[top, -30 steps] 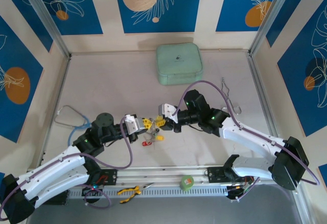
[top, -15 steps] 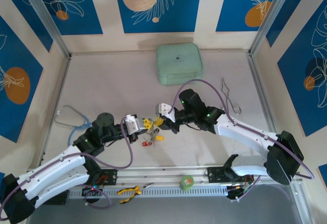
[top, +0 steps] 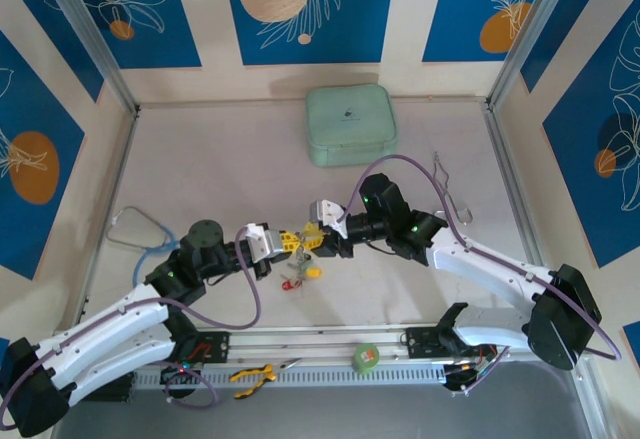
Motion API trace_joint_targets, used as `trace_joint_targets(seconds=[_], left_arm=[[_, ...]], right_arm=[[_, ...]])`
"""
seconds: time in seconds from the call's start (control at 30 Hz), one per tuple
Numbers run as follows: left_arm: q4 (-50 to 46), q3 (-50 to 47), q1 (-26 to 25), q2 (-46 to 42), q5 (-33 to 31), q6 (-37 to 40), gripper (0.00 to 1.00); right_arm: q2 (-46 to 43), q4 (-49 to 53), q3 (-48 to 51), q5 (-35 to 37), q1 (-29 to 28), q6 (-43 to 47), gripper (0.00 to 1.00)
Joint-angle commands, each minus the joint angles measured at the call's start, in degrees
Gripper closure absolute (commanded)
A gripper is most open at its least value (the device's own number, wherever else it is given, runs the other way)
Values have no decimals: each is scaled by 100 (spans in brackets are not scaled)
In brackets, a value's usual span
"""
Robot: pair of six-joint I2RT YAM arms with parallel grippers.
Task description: Put the keys on the keyring
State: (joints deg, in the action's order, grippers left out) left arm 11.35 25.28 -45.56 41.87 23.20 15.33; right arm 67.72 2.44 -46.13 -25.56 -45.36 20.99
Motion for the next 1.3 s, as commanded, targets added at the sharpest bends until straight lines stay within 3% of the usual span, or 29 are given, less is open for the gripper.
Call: trace_joint_targets(seconds=[0.0, 0.1, 0.23, 0.3, 0.33, 0.37, 0.47, 0.63, 0.87, 0.93, 1.2, 1.27], left_arm=[[427, 86, -9, -21, 201, -111, 100], [425, 88, -7, -21, 209, -141, 100], [351, 84, -6, -36, 135, -124, 100], [71, 163, -5, -47, -110, -15, 100], [-160, 240, -8, -56, -341, 48, 86], [-375, 312, -7, -64, -495, 123, 78], [-1099, 608, -12, -16, -650, 462, 69], [-1972, 1100, -6, 253, -703, 920, 73], [-2320, 1409, -5, 414, -478, 1157, 80], [-2374, 1457, -6, 460, -426, 1182, 85], [-2386, 1498, -5, 542, -304, 1136, 85], [-2361, 1482, -5, 549, -289, 1124, 93]], right_arm=[[10, -77, 25, -117, -8, 19, 76], [39, -148, 7, -150, -24, -19, 82], [14, -126, -57, -199, -43, 15, 99], [-20, 84, -125, -140, -46, 166, 100], [-31, 259, -177, -52, -51, 284, 100], [-39, 437, -251, 33, -60, 406, 100], [10, 1129, -542, 379, -142, 852, 100], [253, 2129, -1129, 864, -315, 1416, 100], [443, 2679, -1734, 1229, -569, 1693, 100], [460, 2680, -1765, 1222, -632, 1741, 100], [411, 2478, -1854, 1090, -804, 1633, 100], [261, 2139, -1698, 869, -800, 1455, 100]])
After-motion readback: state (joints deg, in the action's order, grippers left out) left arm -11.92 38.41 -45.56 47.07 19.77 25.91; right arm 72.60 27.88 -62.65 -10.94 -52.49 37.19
